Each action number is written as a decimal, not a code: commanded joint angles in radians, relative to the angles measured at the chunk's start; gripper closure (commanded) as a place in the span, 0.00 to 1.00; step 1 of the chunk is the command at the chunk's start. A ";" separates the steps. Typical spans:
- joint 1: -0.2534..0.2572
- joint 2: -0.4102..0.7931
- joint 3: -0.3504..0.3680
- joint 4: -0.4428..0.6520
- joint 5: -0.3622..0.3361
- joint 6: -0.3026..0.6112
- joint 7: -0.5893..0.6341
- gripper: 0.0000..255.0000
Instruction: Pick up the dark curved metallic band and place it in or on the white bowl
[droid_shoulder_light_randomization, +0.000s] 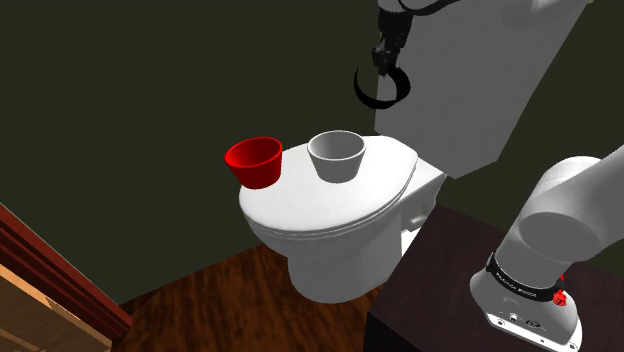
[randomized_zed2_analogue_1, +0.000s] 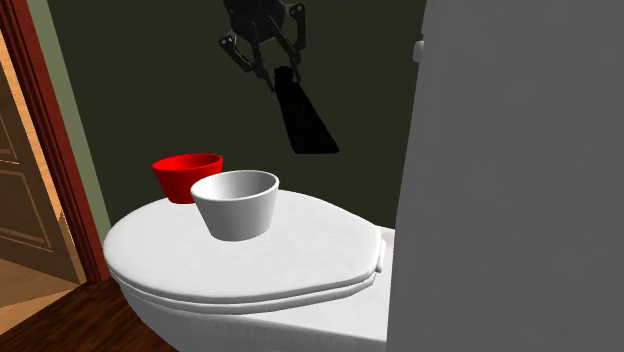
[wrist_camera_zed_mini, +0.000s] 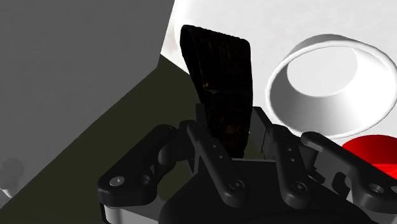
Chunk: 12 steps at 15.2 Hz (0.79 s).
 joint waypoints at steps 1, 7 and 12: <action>0.013 0.024 0.042 0.048 0.010 -0.040 0.041 1.00; 0.045 0.104 0.160 0.186 0.025 -0.143 0.158 1.00; 0.060 0.146 0.212 0.230 0.025 -0.168 0.221 1.00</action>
